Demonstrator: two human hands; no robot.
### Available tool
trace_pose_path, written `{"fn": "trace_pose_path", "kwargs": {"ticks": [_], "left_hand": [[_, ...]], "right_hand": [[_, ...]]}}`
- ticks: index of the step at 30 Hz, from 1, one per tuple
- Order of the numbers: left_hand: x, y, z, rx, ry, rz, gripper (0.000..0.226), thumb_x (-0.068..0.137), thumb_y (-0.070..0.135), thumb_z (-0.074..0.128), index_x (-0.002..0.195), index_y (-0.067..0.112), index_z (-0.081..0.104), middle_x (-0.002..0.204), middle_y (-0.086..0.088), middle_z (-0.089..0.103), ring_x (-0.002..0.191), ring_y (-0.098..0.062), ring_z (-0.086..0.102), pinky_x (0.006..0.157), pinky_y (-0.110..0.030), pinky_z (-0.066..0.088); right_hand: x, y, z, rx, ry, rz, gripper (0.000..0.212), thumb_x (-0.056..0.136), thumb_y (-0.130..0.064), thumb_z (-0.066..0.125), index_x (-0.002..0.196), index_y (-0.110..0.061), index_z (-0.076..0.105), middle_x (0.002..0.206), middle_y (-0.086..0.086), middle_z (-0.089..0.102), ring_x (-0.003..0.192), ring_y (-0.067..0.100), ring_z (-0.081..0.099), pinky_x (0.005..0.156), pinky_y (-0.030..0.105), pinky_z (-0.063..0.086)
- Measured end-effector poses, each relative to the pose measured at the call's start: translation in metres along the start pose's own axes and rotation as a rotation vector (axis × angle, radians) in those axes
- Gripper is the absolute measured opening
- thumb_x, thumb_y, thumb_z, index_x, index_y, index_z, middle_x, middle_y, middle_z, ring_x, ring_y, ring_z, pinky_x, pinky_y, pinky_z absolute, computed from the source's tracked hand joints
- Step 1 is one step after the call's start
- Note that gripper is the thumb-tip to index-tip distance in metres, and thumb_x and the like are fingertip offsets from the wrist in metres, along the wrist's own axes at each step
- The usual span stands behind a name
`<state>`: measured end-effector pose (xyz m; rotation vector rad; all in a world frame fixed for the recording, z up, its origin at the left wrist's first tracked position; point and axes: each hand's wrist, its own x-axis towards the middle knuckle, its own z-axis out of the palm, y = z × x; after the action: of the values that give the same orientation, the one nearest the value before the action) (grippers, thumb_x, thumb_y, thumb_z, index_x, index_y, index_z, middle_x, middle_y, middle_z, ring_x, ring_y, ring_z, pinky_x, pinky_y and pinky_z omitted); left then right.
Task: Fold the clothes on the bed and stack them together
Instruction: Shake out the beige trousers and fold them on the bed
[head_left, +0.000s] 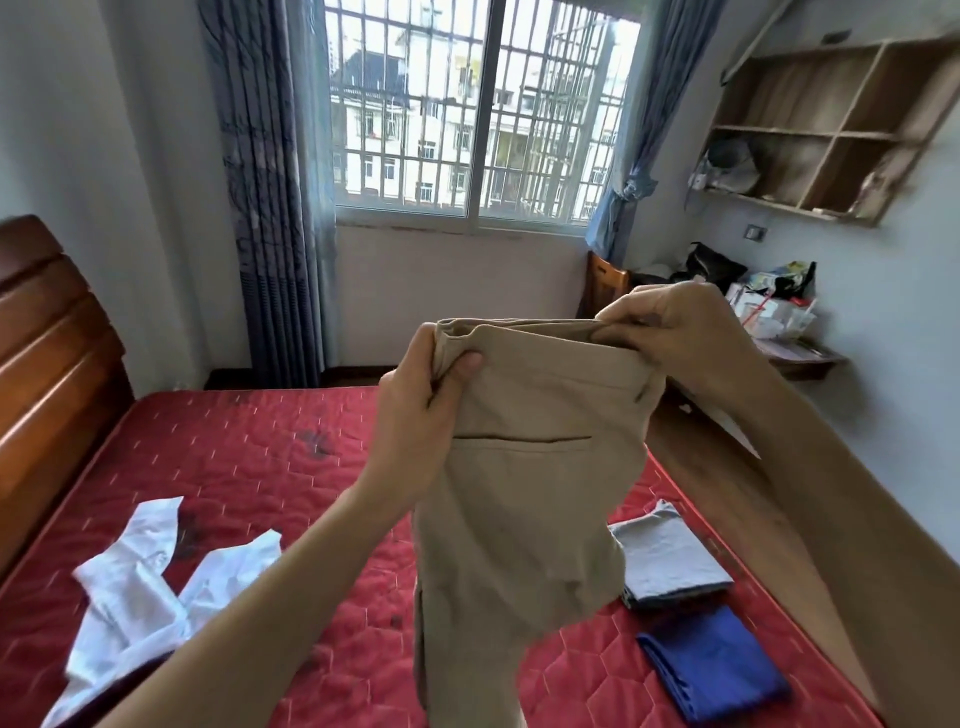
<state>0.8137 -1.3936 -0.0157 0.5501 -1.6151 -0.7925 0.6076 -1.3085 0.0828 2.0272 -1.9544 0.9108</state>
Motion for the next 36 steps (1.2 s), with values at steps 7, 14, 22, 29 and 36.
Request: {"fn": "trace_pose_path", "kwargs": {"ticks": [7,14,22,29,36], "left_hand": [[0.006,0.008,0.009,-0.024,0.005,-0.001,0.016,0.094,0.014,0.06,0.086,0.003,0.052,0.071,-0.011,0.056,0.061,-0.019,0.043,0.059,-0.029,0.039],[0.039,0.006,0.003,-0.092,-0.144,0.062,0.016,0.088,0.033,0.063,0.094,0.019,0.058,0.074,0.002,0.063,0.064,-0.012,0.052,0.06,-0.026,0.043],[-0.005,-0.046,-0.008,-0.122,-0.193,-0.091,0.035,0.081,0.022,0.073,0.109,0.028,0.053,0.098,0.008,0.067,0.081,-0.016,0.066,0.071,-0.036,0.056],[-0.083,-0.079,0.018,0.195,-0.113,-0.11,0.013,0.086,0.016,0.071,0.097,0.01,0.065,0.09,0.003,0.065,0.075,-0.004,0.057,0.066,-0.012,0.043],[-0.152,-0.05,0.048,0.321,0.08,-0.276,0.015,0.089,0.009,0.066,0.084,-0.005,0.065,0.076,-0.016,0.066,0.071,-0.036,0.059,0.067,-0.051,0.049]], "right_hand": [[0.01,-0.027,-0.003,0.033,0.024,-0.037,0.062,0.075,-0.063,0.067,0.125,-0.028,0.061,0.117,-0.02,0.06,0.105,-0.005,0.055,0.091,0.006,0.038],[0.025,-0.044,0.023,-0.134,-0.181,-0.056,0.036,0.08,-0.057,0.066,0.09,-0.023,0.064,0.075,-0.009,0.062,0.079,0.016,0.058,0.078,0.044,0.047],[0.032,-0.022,-0.026,0.004,0.071,0.003,0.035,0.084,-0.043,0.069,0.095,-0.01,0.073,0.091,0.008,0.07,0.088,0.023,0.065,0.083,0.042,0.049],[0.022,-0.009,-0.088,0.053,0.168,-0.077,0.024,0.082,-0.042,0.073,0.07,-0.023,0.065,0.056,-0.019,0.057,0.057,-0.011,0.051,0.056,0.007,0.033],[-0.008,-0.006,-0.133,0.028,0.143,-0.194,0.043,0.077,-0.05,0.072,0.083,-0.008,0.071,0.087,0.006,0.068,0.088,0.02,0.062,0.082,0.04,0.048]]}}
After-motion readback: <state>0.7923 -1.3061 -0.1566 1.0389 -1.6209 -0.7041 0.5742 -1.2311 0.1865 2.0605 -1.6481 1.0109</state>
